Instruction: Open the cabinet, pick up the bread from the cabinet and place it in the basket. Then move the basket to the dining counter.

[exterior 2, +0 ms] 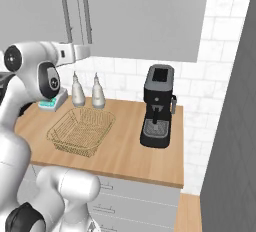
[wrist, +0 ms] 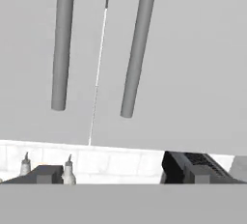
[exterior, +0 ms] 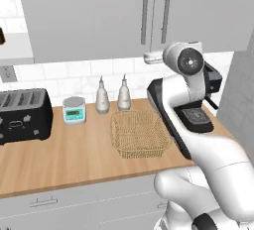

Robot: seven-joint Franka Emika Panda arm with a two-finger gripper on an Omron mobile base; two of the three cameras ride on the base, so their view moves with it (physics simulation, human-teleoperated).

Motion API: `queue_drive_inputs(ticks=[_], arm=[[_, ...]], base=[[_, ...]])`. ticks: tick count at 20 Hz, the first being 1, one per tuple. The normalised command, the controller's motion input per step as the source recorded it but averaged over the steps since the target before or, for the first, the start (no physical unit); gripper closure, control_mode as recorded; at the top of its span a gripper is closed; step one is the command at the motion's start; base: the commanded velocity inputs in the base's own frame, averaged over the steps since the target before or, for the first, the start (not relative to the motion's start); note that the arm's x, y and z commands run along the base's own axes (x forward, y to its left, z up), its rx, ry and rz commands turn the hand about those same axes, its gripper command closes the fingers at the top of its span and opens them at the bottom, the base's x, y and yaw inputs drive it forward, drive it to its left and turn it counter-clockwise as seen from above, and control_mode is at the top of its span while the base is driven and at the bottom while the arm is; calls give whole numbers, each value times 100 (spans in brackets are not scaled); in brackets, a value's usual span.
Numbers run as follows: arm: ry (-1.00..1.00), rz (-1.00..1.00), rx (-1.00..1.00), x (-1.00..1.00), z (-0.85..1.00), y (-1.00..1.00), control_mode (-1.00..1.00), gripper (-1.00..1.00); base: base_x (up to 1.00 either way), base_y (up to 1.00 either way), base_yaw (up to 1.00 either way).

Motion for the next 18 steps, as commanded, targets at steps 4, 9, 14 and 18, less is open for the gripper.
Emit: queue_drive_inputs(ticks=[4,9,14,18], arm=[[-21,0,10,27,59,0,-100,-100],[4,1,29,32,35,-14,-100,-100],[13,0,32,30,35,-20,-100,-100],[14,1,19,18,27,-9,-100,-100]], base=[[0,0,0],[0,0,0],[0,0,0],[0,0,0]])
